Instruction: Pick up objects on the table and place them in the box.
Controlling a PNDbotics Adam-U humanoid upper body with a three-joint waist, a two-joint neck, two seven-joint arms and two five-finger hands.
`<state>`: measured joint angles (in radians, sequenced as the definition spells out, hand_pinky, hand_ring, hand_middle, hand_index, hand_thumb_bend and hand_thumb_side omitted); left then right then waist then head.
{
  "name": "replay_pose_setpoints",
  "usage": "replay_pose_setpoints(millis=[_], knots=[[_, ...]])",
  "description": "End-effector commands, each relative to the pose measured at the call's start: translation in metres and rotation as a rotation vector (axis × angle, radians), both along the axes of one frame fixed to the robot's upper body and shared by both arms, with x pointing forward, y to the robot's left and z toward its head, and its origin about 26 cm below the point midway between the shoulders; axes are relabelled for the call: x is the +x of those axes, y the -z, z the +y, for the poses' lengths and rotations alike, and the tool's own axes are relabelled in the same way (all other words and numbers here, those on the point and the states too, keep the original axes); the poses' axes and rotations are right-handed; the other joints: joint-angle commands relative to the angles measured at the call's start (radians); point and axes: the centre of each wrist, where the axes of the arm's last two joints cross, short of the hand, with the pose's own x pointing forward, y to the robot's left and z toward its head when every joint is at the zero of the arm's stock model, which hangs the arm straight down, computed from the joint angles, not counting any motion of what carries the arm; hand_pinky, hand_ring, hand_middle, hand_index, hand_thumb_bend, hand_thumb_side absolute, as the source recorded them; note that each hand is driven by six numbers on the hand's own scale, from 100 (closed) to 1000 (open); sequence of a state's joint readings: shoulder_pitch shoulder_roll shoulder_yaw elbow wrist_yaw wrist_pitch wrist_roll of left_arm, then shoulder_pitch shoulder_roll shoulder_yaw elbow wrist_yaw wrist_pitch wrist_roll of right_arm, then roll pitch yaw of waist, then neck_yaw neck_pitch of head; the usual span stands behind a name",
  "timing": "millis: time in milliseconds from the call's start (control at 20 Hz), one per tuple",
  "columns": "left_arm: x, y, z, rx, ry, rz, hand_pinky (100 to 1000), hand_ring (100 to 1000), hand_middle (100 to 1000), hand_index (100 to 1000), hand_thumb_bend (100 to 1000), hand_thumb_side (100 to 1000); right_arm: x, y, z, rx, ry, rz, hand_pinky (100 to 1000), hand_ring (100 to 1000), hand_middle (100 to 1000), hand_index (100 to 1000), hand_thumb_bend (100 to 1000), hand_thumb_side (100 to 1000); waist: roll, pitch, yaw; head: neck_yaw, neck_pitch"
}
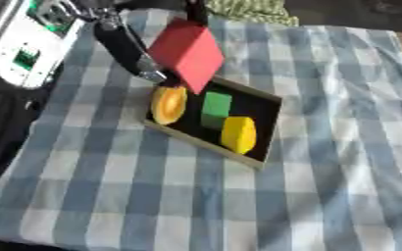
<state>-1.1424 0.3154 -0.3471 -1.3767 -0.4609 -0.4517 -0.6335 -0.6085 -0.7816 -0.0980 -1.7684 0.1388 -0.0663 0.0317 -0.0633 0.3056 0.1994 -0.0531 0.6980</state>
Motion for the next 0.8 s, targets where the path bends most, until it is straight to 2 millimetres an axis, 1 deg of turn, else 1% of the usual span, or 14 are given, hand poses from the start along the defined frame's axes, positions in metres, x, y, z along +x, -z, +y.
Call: replay_pose_setpoints(millis=[50, 200, 300, 450, 700, 800], knots=[[-0.001, -0.005, -0.016, 0.023, 0.026, -0.026, 823, 629, 489, 619, 398, 100, -0.005, -0.012, 0.002, -0.013, -0.01, -0.033, 893, 752, 727, 830, 100, 425, 0.019, -0.026, -0.004, 0.006, -0.007], [0.001, -0.001, -0.026, 0.05, 0.026, -0.027, 822, 631, 490, 620, 409, 100, -0.004, -0.012, 0.003, -0.01, -0.019, -0.031, 894, 751, 726, 829, 100, 430, 0.021, -0.024, -0.008, 0.005, -0.008], [0.005, 0.004, -0.03, 0.068, 0.009, -0.031, 817, 634, 492, 621, 437, 100, -0.003, -0.012, 0.004, -0.008, -0.025, -0.029, 894, 751, 726, 829, 100, 435, 0.021, -0.023, -0.01, 0.003, -0.01], [0.014, 0.013, -0.033, 0.094, -0.035, -0.039, 813, 637, 494, 622, 463, 100, -0.002, -0.011, 0.006, -0.006, -0.033, -0.024, 895, 750, 724, 828, 100, 445, 0.02, -0.019, -0.016, 0.003, -0.012], [0.025, 0.03, -0.036, 0.13, -0.085, -0.054, 813, 624, 484, 624, 462, 100, -0.001, -0.009, 0.006, 0.0, -0.038, -0.019, 896, 749, 722, 827, 100, 446, 0.021, -0.012, -0.022, -0.001, -0.012], [0.028, 0.034, -0.037, 0.149, -0.098, -0.062, 814, 633, 493, 637, 490, 100, -0.001, -0.009, 0.007, 0.002, -0.04, -0.018, 897, 749, 722, 827, 100, 447, 0.021, -0.01, -0.024, -0.001, -0.013]])
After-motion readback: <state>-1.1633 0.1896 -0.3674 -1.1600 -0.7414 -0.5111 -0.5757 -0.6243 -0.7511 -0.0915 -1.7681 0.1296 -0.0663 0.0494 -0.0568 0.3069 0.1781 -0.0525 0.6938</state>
